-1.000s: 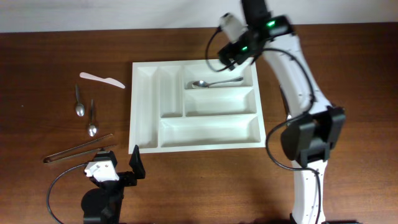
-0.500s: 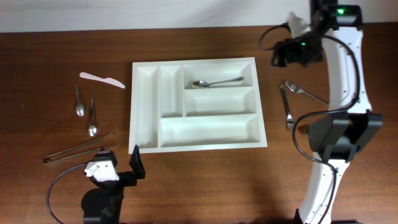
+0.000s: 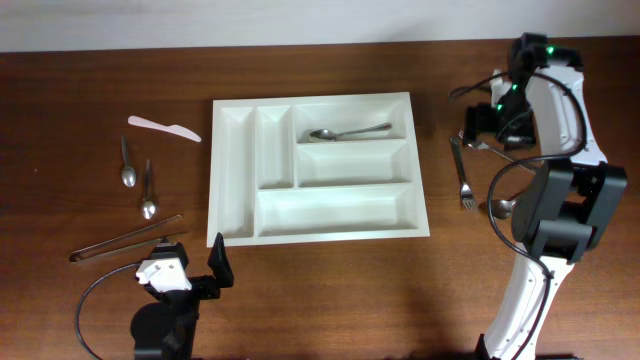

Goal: Pack container
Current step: 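Move the right gripper back over the fork right of the tray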

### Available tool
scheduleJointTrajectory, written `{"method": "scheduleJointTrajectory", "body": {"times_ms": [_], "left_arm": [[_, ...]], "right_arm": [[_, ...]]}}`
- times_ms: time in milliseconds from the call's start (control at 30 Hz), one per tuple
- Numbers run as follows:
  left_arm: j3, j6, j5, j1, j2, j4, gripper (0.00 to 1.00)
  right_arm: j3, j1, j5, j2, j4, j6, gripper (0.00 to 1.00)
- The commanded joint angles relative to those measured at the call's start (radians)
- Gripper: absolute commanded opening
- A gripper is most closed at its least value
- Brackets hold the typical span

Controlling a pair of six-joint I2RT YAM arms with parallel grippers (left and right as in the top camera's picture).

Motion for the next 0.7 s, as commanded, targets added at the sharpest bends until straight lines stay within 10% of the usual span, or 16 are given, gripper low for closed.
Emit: {"method": "scheduleJointTrajectory", "body": {"times_ms": [0,667], "left_arm": [[-0.003,0.009,0.014,0.003,-0.008,-0.002,0.99],[-0.003,0.009,0.014,0.003,-0.008,-0.002,0.99]], "right_arm": [[-0.079,0.000,0.025,-0.010,0.038,0.005,0.86],[-0.278,0.009,0.025,-0.010,0.077,-0.068,0.77]]}}
